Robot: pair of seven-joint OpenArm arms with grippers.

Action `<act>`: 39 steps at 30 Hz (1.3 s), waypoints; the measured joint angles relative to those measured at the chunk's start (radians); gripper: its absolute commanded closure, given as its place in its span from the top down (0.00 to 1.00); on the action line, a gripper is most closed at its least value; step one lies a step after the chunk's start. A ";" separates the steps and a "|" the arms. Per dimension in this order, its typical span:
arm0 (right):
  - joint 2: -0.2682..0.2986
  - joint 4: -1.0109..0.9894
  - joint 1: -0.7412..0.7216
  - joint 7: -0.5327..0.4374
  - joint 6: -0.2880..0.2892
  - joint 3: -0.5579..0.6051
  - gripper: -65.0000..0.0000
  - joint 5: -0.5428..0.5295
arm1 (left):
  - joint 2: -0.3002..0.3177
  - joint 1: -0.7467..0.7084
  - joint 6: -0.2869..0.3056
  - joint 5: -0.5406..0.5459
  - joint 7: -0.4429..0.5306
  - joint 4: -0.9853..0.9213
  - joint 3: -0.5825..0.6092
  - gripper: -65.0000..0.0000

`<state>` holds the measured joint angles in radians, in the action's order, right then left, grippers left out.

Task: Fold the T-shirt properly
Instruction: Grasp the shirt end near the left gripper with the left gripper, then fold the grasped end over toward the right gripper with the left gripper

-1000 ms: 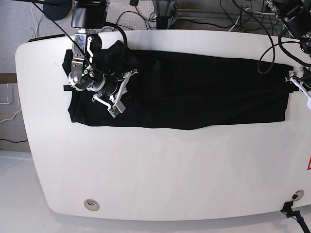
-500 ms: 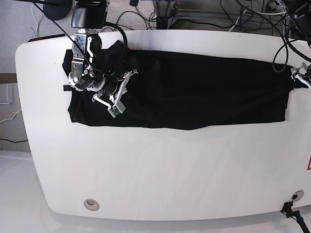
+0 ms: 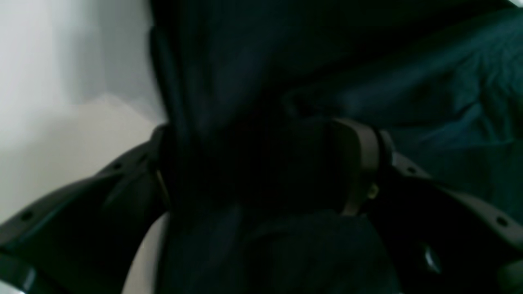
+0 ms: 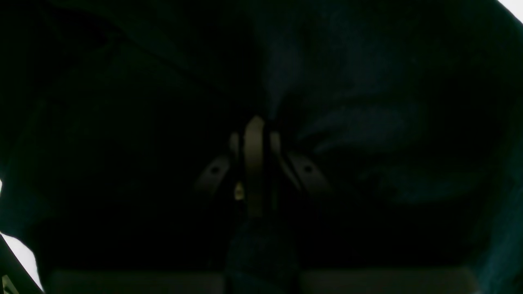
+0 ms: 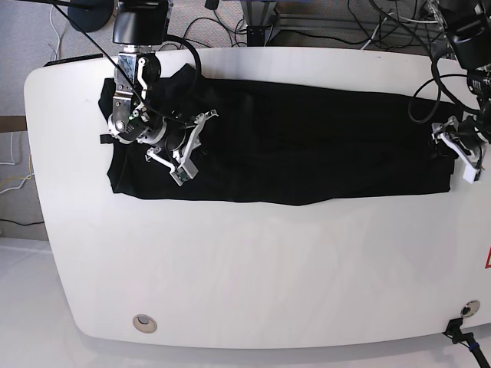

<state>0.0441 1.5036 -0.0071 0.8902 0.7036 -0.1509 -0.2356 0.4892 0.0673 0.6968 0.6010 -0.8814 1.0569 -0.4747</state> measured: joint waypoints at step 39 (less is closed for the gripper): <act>-0.005 0.001 0.000 0.003 0.000 -0.003 0.00 0.003 | -0.473 -0.064 -0.004 0.235 -0.296 0.571 0.355 0.12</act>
<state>0.0391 1.5043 -0.0071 0.8932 0.7036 -0.1535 -0.2325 0.0166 0.0029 0.6930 0.8356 -1.1770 1.6279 -0.1196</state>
